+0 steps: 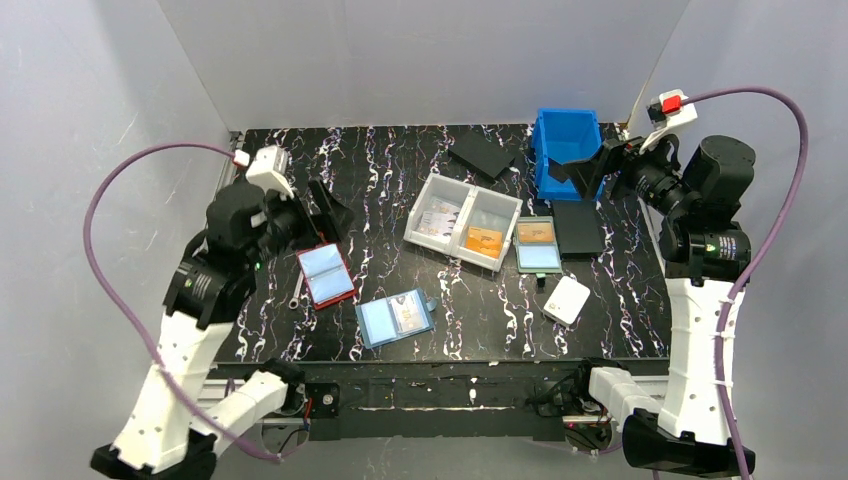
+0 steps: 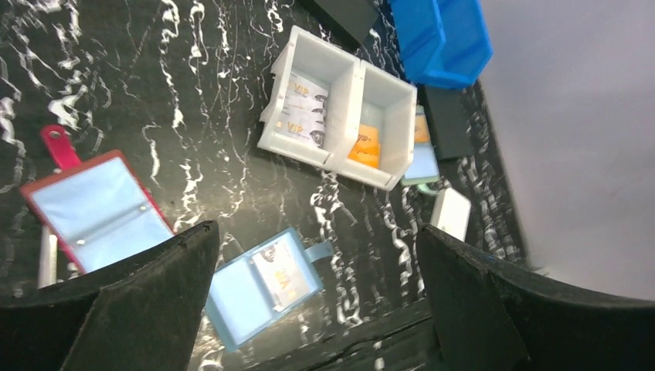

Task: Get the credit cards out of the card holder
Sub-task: Reset both arms

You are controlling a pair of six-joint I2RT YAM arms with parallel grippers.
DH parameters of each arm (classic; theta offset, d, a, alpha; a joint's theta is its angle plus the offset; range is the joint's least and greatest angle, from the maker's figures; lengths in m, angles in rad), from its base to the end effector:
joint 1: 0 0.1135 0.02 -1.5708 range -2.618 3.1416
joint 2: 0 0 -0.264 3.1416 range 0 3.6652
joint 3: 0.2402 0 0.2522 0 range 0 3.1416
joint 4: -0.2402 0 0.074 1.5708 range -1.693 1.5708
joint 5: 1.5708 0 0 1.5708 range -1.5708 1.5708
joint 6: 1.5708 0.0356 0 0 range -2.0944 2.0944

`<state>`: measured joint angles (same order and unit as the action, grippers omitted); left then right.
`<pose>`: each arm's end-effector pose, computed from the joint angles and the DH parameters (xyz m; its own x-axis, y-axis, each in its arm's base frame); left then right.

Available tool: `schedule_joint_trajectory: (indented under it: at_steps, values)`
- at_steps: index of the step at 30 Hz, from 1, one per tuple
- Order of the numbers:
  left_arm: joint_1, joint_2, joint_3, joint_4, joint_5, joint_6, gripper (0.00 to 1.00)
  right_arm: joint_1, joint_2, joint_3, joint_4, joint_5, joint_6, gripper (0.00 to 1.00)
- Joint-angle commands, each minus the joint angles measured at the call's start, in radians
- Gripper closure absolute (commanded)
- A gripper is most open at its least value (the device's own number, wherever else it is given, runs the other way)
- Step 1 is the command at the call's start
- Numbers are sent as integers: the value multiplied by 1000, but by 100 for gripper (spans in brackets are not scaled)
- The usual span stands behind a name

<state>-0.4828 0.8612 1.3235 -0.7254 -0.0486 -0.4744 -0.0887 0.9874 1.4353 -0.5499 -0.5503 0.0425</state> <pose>0.1304 -0.0664 0.4482 -0.3978 -0.3066 -0.8647 0.2703 0.8615 -0.4298 0.1742 0.0032 0.4834 -0.1201 0.0471 -0.9916 -0.4380 0.8939 0.0955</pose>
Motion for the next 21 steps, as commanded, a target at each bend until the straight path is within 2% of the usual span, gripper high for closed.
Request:
schedule_joint_trajectory:
  at_steps: [1,3,5,15,21]
  values:
    - [280,53,-73,156,506,-169,2,-13,-8,32,-5,-23,1,2]
    - [377,42,-141,268,630,-271,2,-17,-11,22,-7,-13,-2,2]
    - [423,24,-173,317,647,-310,2,-18,-15,14,-11,-6,-10,2]
    - [433,-31,-57,70,541,-127,2,-28,-27,-1,14,149,59,2]
    - [433,-78,-60,-2,530,-84,2,-27,-50,-6,28,214,99,2]
